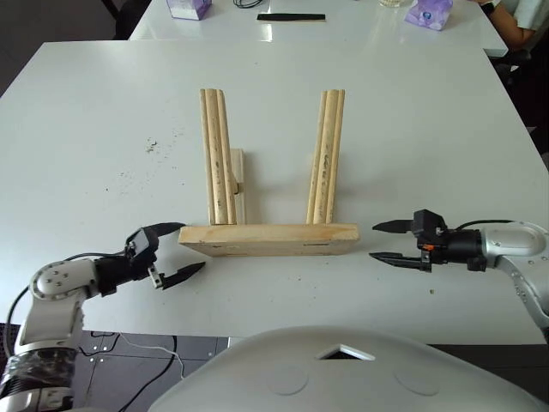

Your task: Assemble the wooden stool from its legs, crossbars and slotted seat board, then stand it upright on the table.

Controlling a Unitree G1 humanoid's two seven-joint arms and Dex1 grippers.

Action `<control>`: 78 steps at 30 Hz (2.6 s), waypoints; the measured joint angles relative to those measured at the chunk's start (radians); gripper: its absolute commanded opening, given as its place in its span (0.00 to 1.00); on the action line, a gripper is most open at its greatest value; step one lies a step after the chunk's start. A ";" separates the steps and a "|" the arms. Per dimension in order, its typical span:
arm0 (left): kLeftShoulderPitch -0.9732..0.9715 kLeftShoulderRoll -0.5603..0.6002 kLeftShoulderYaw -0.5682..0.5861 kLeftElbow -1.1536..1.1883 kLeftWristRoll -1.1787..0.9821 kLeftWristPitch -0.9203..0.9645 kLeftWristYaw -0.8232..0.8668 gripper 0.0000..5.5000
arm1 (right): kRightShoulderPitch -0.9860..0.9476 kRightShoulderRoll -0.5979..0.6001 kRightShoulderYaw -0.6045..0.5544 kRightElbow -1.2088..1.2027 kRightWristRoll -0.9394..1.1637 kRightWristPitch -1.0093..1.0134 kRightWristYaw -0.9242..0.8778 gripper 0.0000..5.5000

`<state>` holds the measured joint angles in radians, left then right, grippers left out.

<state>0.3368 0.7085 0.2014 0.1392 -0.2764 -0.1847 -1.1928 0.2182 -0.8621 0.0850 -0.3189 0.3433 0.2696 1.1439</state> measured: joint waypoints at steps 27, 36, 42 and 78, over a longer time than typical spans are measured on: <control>-0.100 -0.005 -0.224 0.162 0.007 -0.304 0.038 0.43 | -0.113 0.228 0.234 0.241 -0.197 -0.235 -0.087 0.10; -0.083 0.018 -0.238 0.143 -0.023 -0.269 0.018 0.27 | -0.111 0.218 0.211 0.240 -0.192 -0.218 -0.100 0.19; -0.075 0.026 -0.247 0.134 -0.030 -0.264 0.015 0.23 | -0.121 0.191 0.183 0.243 -0.187 -0.201 -0.087 0.35; -0.136 0.014 -0.049 -0.675 -1.245 0.872 0.653 0.23 | -0.354 0.198 -0.092 0.922 -0.121 -0.412 -0.232 0.59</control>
<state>0.2007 0.7223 0.1524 -0.5359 -1.5216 0.6874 -0.5394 -0.1362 -0.6643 -0.0068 0.6034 0.2220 -0.1423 0.9123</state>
